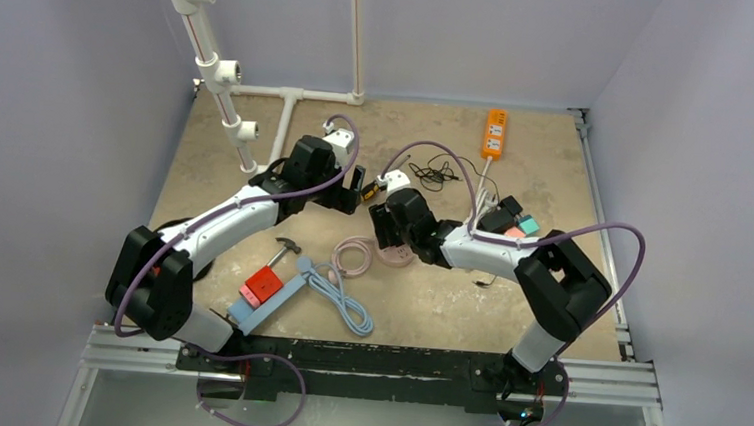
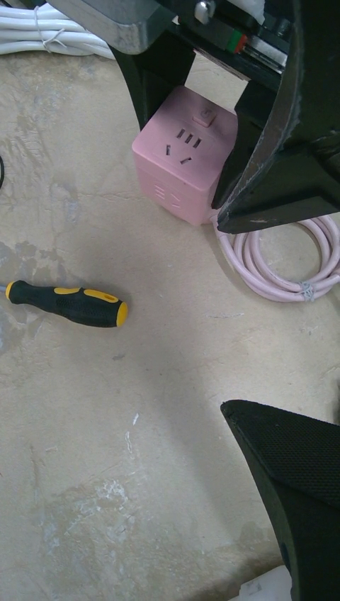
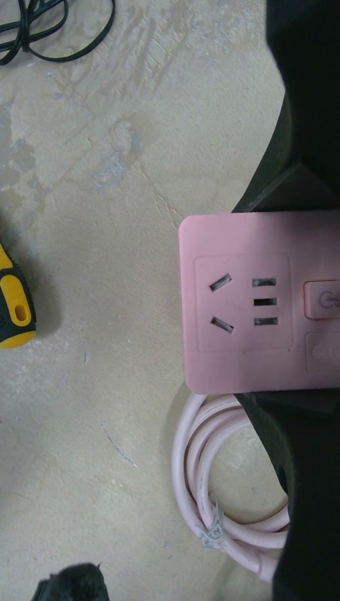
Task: Pull the plug off the socket
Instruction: Remove the plug from the socket.
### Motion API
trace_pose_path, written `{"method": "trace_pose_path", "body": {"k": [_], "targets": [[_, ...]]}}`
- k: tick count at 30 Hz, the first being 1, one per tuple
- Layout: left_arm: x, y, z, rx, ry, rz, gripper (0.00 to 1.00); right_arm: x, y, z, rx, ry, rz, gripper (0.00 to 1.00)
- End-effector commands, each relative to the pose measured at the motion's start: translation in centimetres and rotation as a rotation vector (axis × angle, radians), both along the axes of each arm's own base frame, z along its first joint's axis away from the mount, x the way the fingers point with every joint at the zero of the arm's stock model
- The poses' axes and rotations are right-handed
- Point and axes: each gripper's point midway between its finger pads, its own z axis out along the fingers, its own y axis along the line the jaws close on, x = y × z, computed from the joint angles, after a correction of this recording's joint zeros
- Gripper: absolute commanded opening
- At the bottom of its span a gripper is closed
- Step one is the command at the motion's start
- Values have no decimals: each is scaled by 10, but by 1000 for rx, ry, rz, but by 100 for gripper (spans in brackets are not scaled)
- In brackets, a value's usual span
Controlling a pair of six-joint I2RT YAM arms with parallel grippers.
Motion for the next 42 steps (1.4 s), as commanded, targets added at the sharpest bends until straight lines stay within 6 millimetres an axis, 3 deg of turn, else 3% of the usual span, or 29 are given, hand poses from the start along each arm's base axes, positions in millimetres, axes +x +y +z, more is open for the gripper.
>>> {"method": "trace_pose_path", "body": {"k": [1, 6, 8, 15, 20, 29, 42], "targets": [[12, -2, 22, -19, -57, 7, 86, 6, 7, 19, 58, -30, -35, 47], [7, -8, 27, -67, -62, -9, 86, 12, 4, 37, 109, -77, -95, 7], [4, -13, 27, -93, -51, -28, 86, 20, -1, 47, 128, -110, -149, 0], [-5, -33, 13, -171, 23, -86, 86, 46, 0, 77, 248, -158, -217, 0], [-11, -46, -4, -224, 95, -121, 84, 57, -7, 81, 292, -176, -258, 0], [-26, -74, -24, -351, 212, -209, 79, 59, -32, 100, 474, -192, -264, 0], [-50, -109, -28, -437, 243, -320, 77, 49, -25, 107, 559, -178, -224, 0]]}}
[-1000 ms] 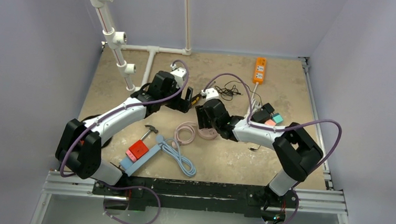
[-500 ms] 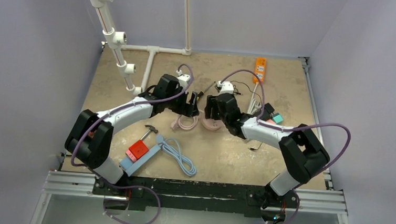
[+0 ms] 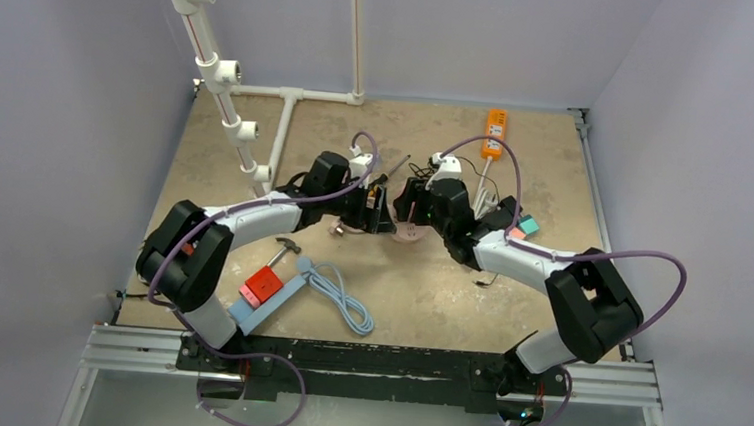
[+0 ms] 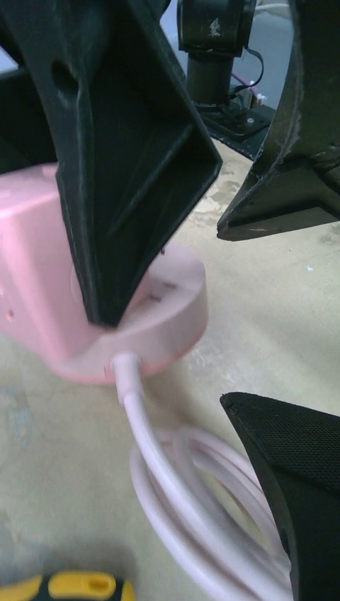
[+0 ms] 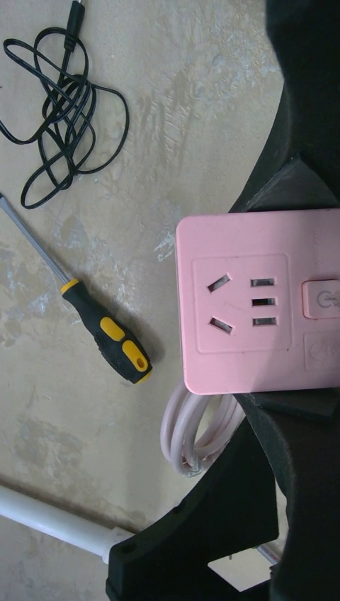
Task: Pull the plug off the socket
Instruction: Remove the plug from the socket.
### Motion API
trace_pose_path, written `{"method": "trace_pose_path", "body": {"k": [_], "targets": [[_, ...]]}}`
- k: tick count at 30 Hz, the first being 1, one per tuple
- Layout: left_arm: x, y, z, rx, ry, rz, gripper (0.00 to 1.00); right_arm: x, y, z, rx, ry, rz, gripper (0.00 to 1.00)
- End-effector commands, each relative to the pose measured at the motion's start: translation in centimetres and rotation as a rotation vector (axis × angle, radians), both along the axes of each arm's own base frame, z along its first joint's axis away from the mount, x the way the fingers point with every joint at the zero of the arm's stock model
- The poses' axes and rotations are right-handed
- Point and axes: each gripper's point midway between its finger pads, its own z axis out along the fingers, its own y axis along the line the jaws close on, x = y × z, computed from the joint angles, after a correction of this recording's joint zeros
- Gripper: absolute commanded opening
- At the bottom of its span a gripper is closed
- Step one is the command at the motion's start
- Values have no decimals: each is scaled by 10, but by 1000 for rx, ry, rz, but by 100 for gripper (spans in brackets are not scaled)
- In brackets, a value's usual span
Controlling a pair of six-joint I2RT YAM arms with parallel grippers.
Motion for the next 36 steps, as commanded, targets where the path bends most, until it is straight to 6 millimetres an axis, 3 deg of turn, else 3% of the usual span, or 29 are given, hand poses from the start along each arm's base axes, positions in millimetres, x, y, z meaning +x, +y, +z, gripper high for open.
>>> {"method": "trace_pose_path", "body": {"k": [1, 12, 24, 36], "targets": [[-5, -18, 9, -58, -29, -41, 77, 5, 18, 54, 177, -128, 26, 0], [-10, -25, -6, -29, 16, -44, 78, 0, 16, 62, 208, -144, 29, 0], [-18, -34, -9, -93, 74, -69, 54, -1, 12, 62, 216, -167, 13, 0], [-14, -34, -14, -135, 116, -53, 53, -8, 16, 62, 258, -174, 22, 0]]}}
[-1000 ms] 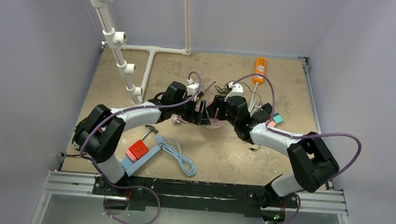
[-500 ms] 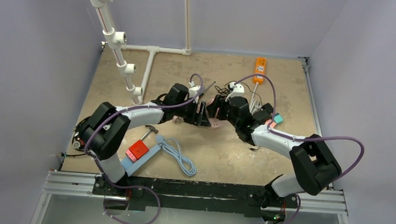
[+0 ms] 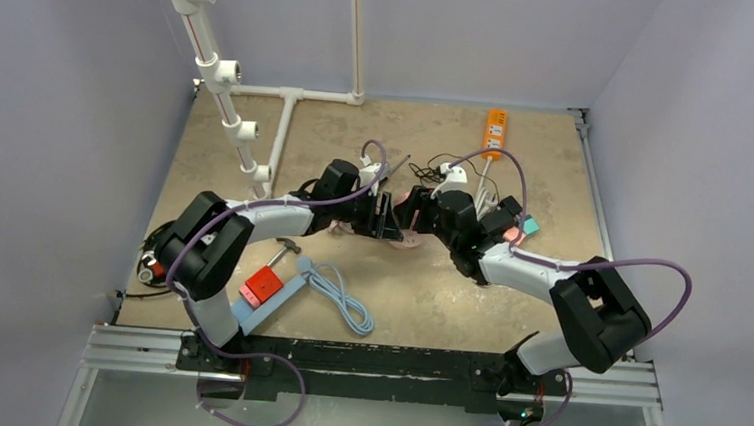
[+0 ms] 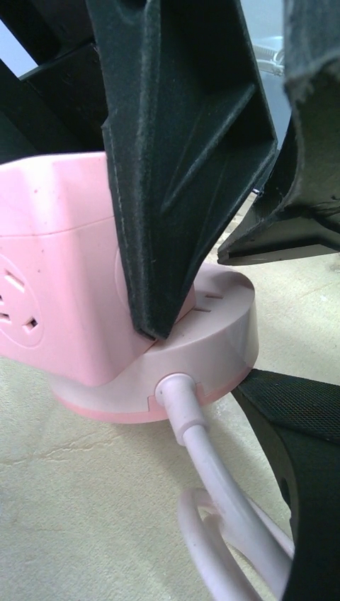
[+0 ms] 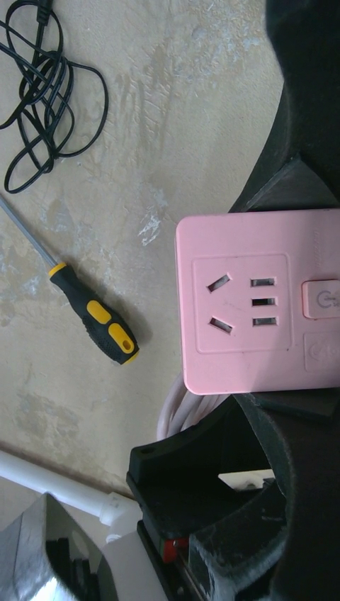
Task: Pull the plug off the socket
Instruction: Remove the plug from the socket.
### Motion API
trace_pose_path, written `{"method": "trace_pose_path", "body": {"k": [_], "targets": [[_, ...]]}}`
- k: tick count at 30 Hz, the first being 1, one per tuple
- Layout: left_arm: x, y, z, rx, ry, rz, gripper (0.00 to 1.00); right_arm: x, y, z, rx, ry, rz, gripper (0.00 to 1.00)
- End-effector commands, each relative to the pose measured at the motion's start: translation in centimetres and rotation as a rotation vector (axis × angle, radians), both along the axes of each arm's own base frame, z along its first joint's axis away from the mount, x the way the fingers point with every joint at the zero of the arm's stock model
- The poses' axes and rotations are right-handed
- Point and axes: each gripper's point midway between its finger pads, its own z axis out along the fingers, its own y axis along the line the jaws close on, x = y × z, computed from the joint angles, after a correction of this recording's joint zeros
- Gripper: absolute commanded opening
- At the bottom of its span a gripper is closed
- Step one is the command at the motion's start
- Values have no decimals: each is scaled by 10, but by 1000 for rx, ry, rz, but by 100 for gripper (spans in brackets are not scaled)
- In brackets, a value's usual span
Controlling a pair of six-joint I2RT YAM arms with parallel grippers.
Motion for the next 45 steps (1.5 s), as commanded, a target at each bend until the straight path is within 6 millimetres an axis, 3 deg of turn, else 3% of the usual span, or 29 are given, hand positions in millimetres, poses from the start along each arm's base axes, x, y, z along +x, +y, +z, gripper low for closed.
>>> {"method": "trace_pose_path", "body": {"k": [1, 19, 28, 34, 39, 45], "targets": [[3, -3, 2, -61, 16, -2, 51, 9, 14, 65, 160, -159, -2, 0], [8, 0, 7, -100, 33, 11, 0, 5, 12, 60, 162, -170, -39, 0], [10, 3, 8, -106, 40, 23, 0, -12, 32, 67, 186, -194, -81, 0], [12, 5, 6, -102, 46, 33, 0, -16, 34, 68, 164, -197, -110, 0], [18, 13, 0, -80, 42, 51, 0, -23, 46, 74, 184, -210, -20, 0], [27, 21, 4, -79, 23, 61, 0, -33, 44, 93, 200, -283, 69, 0]]}}
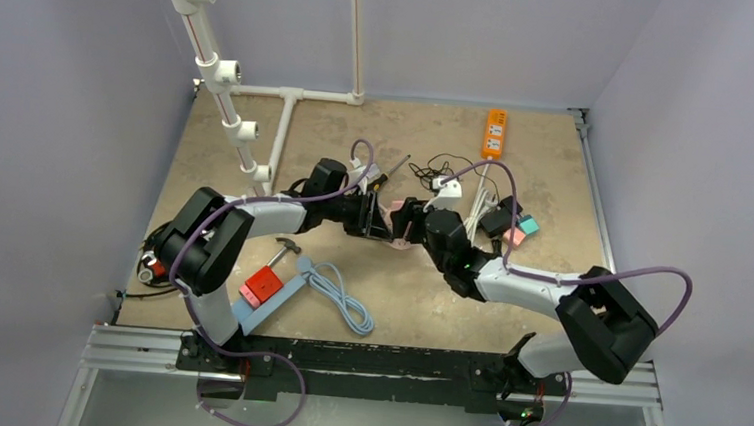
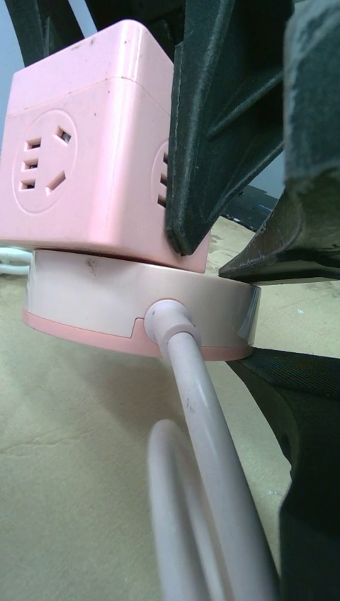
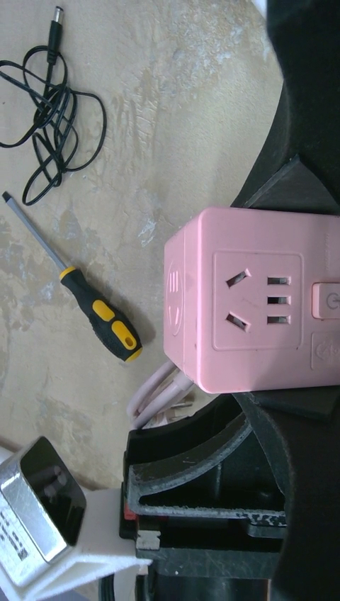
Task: Pull the plug off the socket
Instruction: Remove the plug from the socket.
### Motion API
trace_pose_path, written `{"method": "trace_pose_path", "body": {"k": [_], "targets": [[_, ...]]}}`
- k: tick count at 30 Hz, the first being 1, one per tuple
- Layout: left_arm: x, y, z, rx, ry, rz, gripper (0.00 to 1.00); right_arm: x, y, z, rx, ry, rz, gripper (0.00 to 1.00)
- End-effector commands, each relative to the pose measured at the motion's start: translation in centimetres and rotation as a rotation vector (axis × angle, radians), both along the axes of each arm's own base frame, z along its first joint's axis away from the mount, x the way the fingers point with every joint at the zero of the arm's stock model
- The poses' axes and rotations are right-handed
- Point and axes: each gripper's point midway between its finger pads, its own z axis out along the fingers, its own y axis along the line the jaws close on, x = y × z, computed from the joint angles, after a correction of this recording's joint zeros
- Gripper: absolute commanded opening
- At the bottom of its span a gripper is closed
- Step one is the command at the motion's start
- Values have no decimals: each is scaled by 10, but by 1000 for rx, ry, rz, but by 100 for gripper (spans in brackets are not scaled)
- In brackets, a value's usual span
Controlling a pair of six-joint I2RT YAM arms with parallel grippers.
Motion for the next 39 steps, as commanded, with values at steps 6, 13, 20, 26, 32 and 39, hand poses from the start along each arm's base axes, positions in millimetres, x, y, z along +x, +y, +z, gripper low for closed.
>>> {"method": "trace_pose_path", "body": {"k": [6, 13, 20, 26, 32, 39], "targets": [[33, 13, 12, 16, -115, 57, 0, -4, 19, 82, 282, -177, 232, 0], [33, 12, 11, 12, -108, 55, 0, 4, 17, 74, 267, -158, 202, 0], [35, 17, 6, 42, -108, 84, 0, 6, 8, 78, 264, -170, 80, 0], [37, 22, 0, 79, -107, 113, 0, 6, 16, 72, 229, -146, 24, 0], [38, 24, -1, 95, -113, 118, 0, 10, 20, 59, 166, -114, -62, 0], [35, 21, -4, 114, -121, 107, 0, 14, 26, 48, 114, -79, -124, 0]]}}
